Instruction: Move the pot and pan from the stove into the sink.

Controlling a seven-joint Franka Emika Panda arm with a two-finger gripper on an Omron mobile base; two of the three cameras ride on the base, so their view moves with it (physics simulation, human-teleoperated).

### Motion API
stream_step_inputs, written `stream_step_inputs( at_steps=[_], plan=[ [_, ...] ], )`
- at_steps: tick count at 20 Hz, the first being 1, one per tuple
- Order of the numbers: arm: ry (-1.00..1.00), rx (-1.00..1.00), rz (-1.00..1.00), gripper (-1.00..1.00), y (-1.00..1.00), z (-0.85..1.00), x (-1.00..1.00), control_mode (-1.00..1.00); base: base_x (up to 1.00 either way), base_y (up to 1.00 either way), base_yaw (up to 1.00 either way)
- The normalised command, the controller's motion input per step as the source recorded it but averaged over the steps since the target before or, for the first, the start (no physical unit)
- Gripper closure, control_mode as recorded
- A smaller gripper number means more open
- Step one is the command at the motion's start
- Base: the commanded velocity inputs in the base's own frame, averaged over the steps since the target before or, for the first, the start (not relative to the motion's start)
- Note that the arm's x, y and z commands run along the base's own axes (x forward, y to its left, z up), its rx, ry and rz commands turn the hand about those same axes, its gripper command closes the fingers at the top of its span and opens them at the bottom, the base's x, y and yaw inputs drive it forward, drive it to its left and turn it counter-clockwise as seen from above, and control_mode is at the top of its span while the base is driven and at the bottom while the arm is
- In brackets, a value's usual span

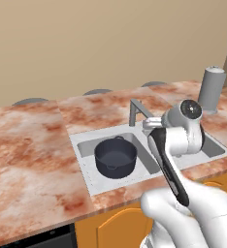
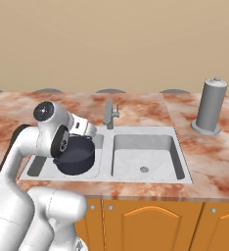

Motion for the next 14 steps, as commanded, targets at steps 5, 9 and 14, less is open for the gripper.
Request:
stream_step_inputs(
  at_steps=[5,9,14],
  plan=[
    [-0.24,0.01,0.13,-1.0,-0.29,-0.16,-0.77,-1.0,0.0,0.0,0.0],
    [-0.19,0.02,0.17,-1.0,-0.23,-0.1,-0.72,-1.0,0.0,0.0,0.0],
    [-0.02,0.01,0.21,-1.0,0.03,0.0,-0.47,-1.0,0.0,0.0,0.0]
  ],
)
